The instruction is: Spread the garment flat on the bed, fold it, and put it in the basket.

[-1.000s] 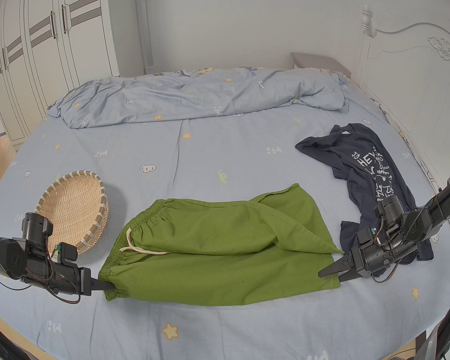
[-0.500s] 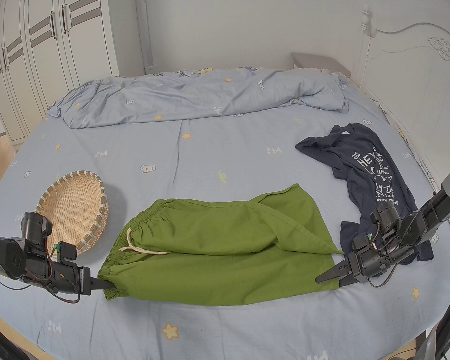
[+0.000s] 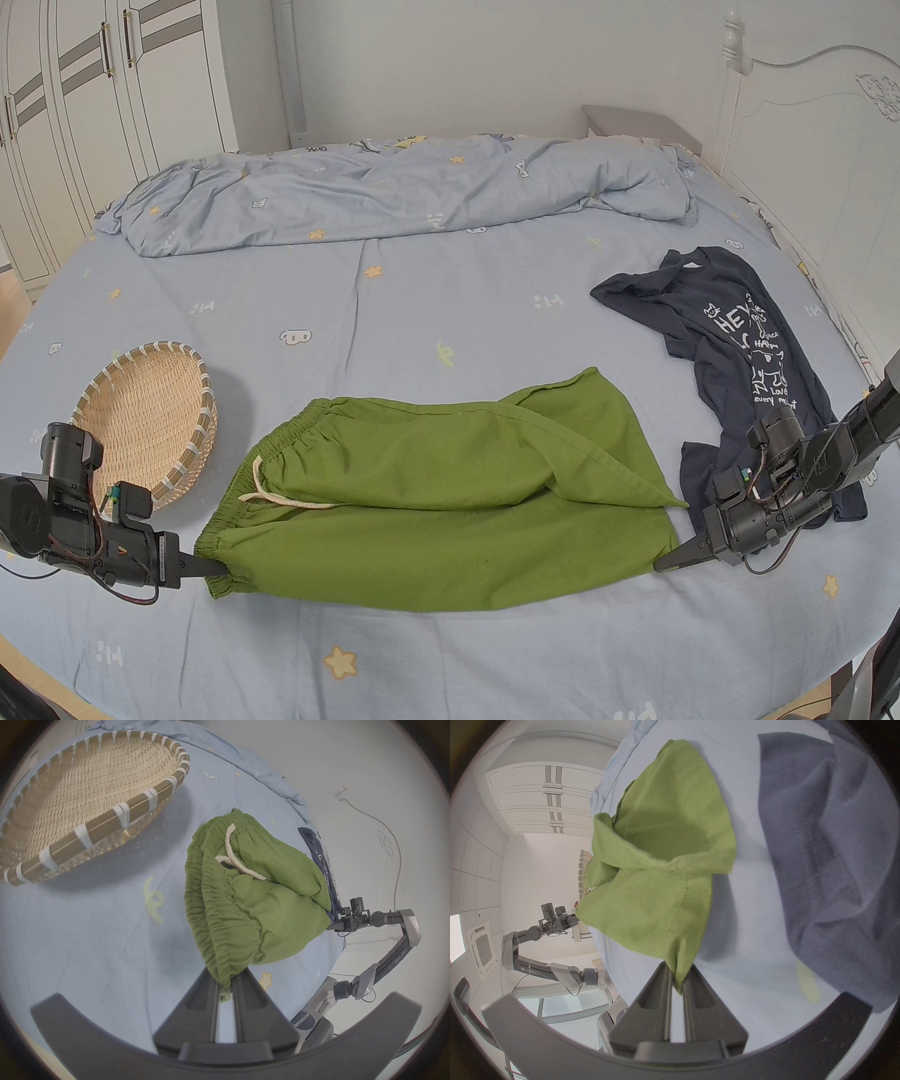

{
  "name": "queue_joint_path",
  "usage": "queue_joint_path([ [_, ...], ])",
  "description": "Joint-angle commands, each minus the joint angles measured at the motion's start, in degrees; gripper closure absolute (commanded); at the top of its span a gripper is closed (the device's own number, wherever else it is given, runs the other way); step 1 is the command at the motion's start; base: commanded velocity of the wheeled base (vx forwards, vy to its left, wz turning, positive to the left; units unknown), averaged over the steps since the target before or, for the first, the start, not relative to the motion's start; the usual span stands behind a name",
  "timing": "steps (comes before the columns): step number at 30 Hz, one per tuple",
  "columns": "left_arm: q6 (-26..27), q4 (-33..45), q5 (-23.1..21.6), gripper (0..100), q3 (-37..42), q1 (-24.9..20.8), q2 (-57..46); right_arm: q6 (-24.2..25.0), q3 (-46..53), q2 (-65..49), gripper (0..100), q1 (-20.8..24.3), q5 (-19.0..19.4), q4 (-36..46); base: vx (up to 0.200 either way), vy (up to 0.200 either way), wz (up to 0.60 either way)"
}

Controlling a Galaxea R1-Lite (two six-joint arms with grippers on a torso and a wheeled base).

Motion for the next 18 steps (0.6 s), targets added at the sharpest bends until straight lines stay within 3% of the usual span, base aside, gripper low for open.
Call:
queue_joint_path([
  [1,-0.01,-0.08,0.04,100,-0.19,0.26,0.09,-0.31,0.26,0.04,100,-0.99,-0.09,-0.02,0.0,0.0,0.0],
  [12,-0.09,2.38,0.04,100,-0.19,0.79,-1.32,-1.01,2.28,-4.17,100,0.32,-0.26,0.94,0.0,0.0,0.0],
  [14,0.08,8.8,0.04,100,-0.36,1.84,-5.54,-0.92,3.07,-10.33,100,3.4,-0.7,7.27,0.0,0.0,0.0],
  [18,2.54,13.98,0.04,100,-0.19,3.86,-7.21,-1.28,7.29,-13.58,100,4.37,-6.15,7.89,0.0,0.0,0.0],
])
